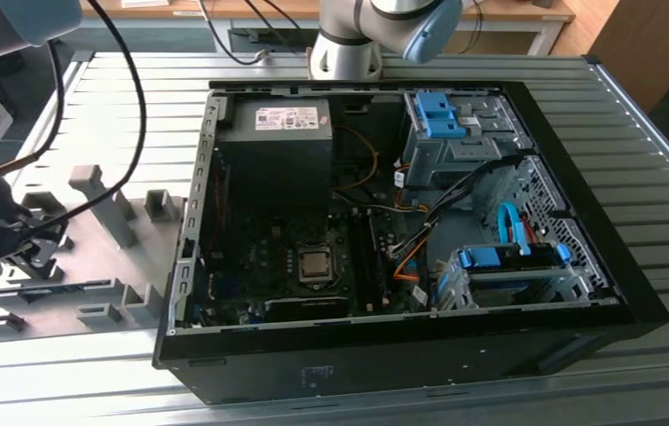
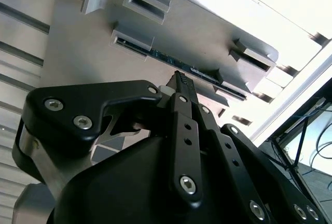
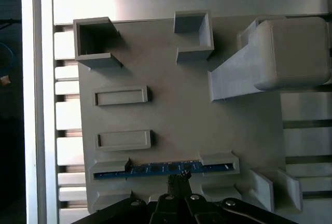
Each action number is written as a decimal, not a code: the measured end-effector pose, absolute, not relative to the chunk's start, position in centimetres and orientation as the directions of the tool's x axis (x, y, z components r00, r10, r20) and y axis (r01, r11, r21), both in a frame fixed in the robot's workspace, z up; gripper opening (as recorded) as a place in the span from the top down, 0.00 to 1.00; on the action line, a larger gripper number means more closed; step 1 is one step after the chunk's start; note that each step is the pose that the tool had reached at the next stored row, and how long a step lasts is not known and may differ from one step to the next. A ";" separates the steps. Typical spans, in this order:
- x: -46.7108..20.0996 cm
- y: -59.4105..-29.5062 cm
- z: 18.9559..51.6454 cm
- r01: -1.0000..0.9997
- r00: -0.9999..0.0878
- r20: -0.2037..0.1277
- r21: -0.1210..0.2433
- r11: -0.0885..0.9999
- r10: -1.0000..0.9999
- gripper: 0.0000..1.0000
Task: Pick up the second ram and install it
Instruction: 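Pick up the second ram and move it above second insertion slot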
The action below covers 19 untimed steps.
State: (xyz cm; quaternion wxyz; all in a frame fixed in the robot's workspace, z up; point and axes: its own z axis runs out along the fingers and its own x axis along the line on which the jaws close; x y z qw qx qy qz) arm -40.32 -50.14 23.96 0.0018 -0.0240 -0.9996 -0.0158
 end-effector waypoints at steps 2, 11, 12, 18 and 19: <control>-40.3 -50.1 24.0 0.022 -1.000 0.004 0.031 0.999 0.022 0.89; -40.3 -50.1 24.0 -0.092 -0.996 0.004 0.032 0.995 -0.092 0.89; -40.3 -50.1 24.0 -0.103 -0.995 0.004 0.032 0.994 -0.103 0.89; -40.3 -50.1 24.0 -0.165 -0.986 0.004 0.032 0.986 -0.165 0.89; -40.3 -50.1 24.0 -0.174 -0.985 0.004 0.031 0.984 -0.174 0.89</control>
